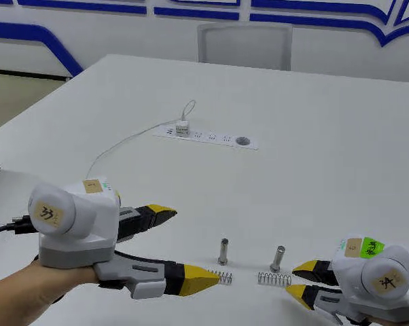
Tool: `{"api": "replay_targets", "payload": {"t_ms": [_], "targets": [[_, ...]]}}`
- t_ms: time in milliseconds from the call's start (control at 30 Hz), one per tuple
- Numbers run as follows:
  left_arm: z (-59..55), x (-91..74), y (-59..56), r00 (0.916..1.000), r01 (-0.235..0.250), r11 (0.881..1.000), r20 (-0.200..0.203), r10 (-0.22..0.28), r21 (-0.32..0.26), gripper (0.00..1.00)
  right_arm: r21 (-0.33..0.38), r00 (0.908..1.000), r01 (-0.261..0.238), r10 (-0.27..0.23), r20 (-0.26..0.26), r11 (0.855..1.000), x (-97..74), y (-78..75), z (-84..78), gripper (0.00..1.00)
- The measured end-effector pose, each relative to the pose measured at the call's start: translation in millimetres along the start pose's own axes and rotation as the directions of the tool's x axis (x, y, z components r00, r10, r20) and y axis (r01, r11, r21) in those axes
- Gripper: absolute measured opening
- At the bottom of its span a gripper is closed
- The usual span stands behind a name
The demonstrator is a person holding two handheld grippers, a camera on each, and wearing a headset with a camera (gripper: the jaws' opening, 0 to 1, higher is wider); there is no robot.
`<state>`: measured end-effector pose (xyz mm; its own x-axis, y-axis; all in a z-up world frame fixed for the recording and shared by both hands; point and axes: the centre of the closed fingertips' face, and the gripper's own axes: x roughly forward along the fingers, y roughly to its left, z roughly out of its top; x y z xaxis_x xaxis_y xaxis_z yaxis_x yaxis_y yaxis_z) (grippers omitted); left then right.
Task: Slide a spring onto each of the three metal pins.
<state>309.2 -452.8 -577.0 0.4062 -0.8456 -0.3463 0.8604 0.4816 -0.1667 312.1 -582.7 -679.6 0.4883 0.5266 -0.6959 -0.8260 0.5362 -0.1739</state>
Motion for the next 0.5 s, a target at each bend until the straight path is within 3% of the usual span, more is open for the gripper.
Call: {"api": "replay_targets", "payload": {"t_ms": [233,400,500], "targets": [[-3.3,0.1,1.6,1.0,0.004,1.0,-0.007,-0.004,-0.009,0.83,-0.032,0.9992,-0.022,0.021,-0.034,0.999,13.4,-5.3,0.6,0.16],[-5.3,0.5,3.1,1.0,0.002,1.0,-0.007,-0.002,-0.016,0.83,-0.044,0.9953,-0.063,0.059,-0.077,0.997,18.7,-0.2,-8.9,0.16],[-7.0,0.6,2.9,0.9999,0.004,1.0,-0.012,-0.004,-0.016,0.83,-0.032,0.9944,-0.077,0.074,-0.076,0.997,18.7,3.1,-9.5,0.16]]}}
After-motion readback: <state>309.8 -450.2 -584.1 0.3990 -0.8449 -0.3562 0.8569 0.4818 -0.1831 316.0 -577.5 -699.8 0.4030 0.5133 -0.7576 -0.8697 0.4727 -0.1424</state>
